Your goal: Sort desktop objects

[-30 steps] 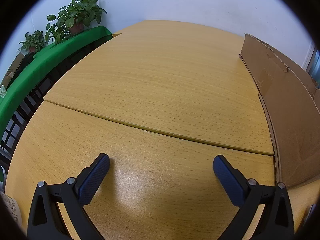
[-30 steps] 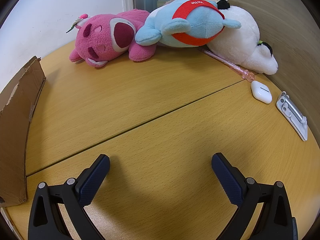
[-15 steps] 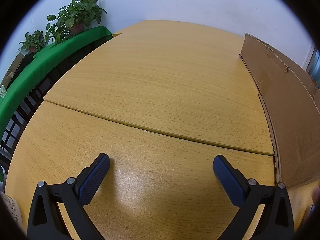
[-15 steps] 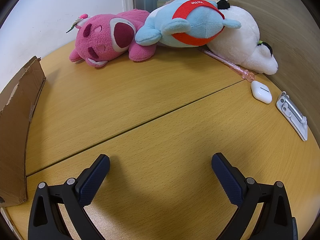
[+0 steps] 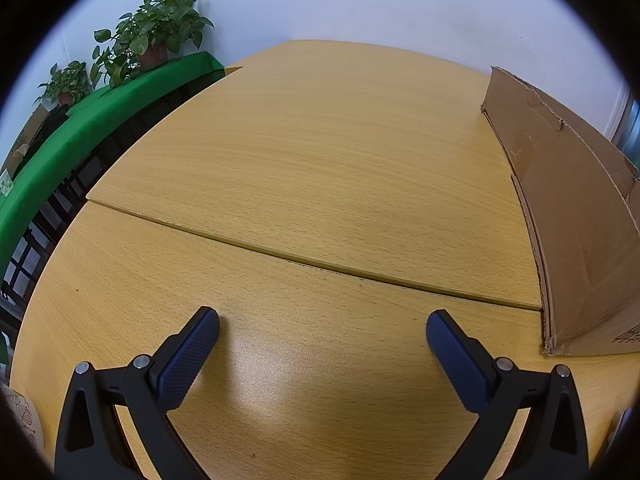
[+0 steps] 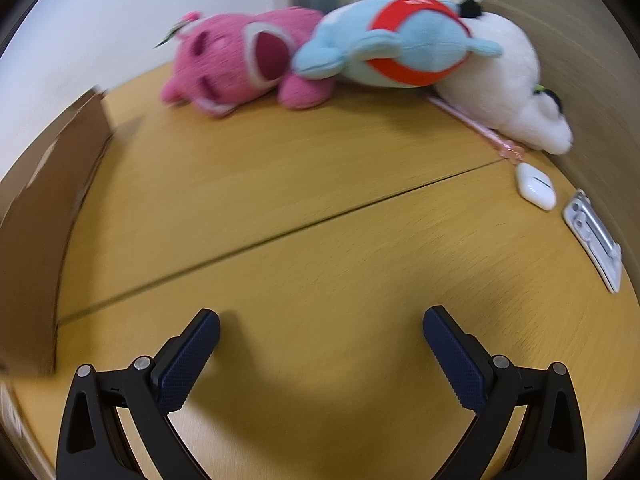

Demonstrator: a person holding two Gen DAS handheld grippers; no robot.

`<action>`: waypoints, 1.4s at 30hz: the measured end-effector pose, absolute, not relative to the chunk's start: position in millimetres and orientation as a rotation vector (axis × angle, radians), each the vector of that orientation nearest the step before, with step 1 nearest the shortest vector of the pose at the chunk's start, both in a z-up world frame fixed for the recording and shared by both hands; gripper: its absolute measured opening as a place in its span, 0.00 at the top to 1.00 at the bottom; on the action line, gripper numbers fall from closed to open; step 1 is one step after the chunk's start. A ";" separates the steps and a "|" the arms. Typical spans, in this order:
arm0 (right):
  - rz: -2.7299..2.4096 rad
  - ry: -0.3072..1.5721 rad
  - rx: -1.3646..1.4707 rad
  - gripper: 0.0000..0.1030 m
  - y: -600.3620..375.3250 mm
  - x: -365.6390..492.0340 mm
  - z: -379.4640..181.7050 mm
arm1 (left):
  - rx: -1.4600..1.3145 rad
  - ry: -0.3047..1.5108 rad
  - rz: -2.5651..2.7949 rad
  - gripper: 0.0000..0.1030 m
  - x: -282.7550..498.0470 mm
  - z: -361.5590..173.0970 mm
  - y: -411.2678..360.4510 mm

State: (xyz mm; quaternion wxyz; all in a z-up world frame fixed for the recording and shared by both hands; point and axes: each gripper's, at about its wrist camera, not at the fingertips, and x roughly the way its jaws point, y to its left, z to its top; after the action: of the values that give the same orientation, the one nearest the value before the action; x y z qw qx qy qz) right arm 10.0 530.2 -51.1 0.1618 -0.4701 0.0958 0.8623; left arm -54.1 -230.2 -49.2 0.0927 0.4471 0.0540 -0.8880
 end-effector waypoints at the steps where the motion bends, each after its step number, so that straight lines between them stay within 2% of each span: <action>1: 2.495 0.254 -1.337 0.01 525.4 15.8 -49.0 | 1.327 0.160 -2.636 0.00 -54.1 -49.2 -230.2; 5: 2.706 0.167 -1.190 0.02 492.1 62.2 -12.9 | 1.327 0.160 -2.636 0.00 -54.1 -49.3 -230.4; 9: 2.982 0.000 -0.948 0.00 438.1 130.1 48.9 | 1.327 0.160 -2.636 0.00 -54.1 -49.2 -230.2; 14: 3.093 -0.208 -1.055 0.00 369.0 173.1 71.6 | 1.325 0.165 -2.632 0.00 -54.4 -49.2 -230.1; 19: 3.276 -0.076 -1.316 0.00 314.6 193.5 53.7 | 1.373 0.137 -2.645 0.00 -45.7 -48.7 -224.5; 21: 3.277 0.000 -1.404 0.00 303.7 192.3 46.9 | 1.359 0.054 -2.662 0.01 -27.7 -39.2 -210.7; 25: 3.320 0.235 -1.524 0.00 292.0 192.0 46.2 | 1.161 -0.064 -2.889 0.01 38.4 20.8 -164.2; 29: 3.356 0.419 -1.622 0.00 282.6 188.1 46.3 | 1.106 -0.012 -3.182 0.00 102.3 71.6 -111.2; 32: 3.377 0.400 -1.712 0.00 261.3 191.8 38.5 | 1.197 0.002 -3.362 0.00 134.8 81.4 -72.9; 37: 3.553 0.356 -1.863 0.00 223.1 230.6 34.4 | 1.411 -0.086 -3.398 0.00 153.0 59.9 -29.4; 42: 3.603 0.214 -1.994 0.00 187.7 251.7 14.2 | 1.640 0.067 -3.337 0.01 143.3 30.2 -23.9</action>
State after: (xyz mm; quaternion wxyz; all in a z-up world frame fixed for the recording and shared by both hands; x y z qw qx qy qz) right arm 251.7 187.7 14.2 -0.4713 -0.4265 0.0459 0.7706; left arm 143.3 -23.9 30.2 -0.2847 0.4227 0.0172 -0.8602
